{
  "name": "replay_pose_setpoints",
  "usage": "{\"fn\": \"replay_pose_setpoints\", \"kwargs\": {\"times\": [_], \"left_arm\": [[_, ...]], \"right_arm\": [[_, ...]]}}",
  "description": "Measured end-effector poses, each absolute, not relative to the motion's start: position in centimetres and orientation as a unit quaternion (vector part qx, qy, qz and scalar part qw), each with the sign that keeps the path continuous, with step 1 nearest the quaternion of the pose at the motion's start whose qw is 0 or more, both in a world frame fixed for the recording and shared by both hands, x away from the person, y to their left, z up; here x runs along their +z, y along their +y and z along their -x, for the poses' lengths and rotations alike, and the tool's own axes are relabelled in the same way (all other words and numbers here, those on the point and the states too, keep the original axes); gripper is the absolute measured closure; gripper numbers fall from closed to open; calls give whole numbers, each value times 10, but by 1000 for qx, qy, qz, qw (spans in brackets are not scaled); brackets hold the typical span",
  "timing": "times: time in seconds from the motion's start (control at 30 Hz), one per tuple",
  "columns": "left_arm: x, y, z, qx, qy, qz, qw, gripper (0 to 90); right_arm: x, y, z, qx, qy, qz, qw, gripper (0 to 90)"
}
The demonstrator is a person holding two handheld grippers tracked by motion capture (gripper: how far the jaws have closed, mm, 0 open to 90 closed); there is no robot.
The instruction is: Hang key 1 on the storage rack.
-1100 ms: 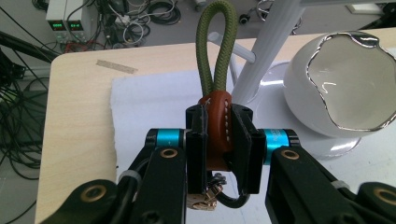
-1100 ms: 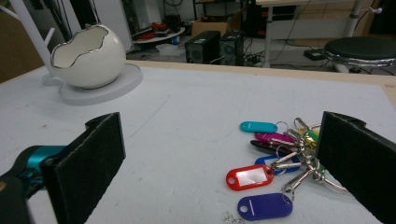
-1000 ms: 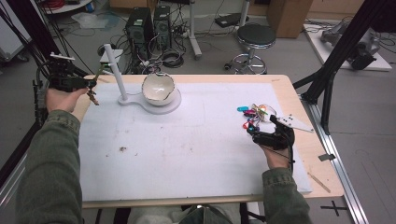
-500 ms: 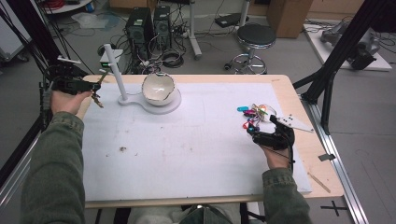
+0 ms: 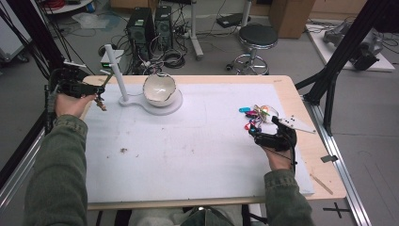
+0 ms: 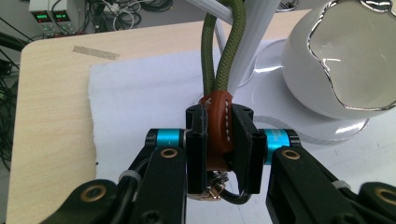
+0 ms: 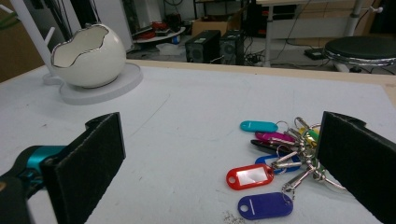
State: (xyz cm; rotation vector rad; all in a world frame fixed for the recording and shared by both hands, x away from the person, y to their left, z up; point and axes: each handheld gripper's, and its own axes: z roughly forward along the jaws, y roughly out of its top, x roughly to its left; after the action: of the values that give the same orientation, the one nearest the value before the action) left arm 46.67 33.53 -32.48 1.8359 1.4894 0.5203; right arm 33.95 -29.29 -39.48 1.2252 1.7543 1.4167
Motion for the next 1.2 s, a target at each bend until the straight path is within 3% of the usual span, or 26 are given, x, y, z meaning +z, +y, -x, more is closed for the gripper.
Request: {"fn": "replay_pose_setpoints", "kwargs": {"times": [0.2, 0.4, 0.7, 0.87, 0.97, 1.2], "left_arm": [[-326, 330, -468, 207, 576, -714, 340, 731], [-324, 336, -468, 179, 600, -689, 366, 489], [-322, 333, -463, 194, 597, -691, 360, 334], [-321, 328, -461, 208, 589, -695, 356, 210], [-320, 324, -460, 215, 601, -685, 351, 83], [-320, 322, -450, 223, 586, -690, 362, 65]], "right_arm": [[-395, -293, -340, 529, 657, -457, 284, 5], [-395, -292, -340, 528, 657, -458, 283, 5], [-395, -293, -340, 529, 657, -457, 282, 5], [-395, -293, -340, 529, 657, -457, 282, 5], [-395, -293, -340, 529, 657, -457, 282, 5], [-395, -293, -340, 530, 655, -458, 282, 5]]}}
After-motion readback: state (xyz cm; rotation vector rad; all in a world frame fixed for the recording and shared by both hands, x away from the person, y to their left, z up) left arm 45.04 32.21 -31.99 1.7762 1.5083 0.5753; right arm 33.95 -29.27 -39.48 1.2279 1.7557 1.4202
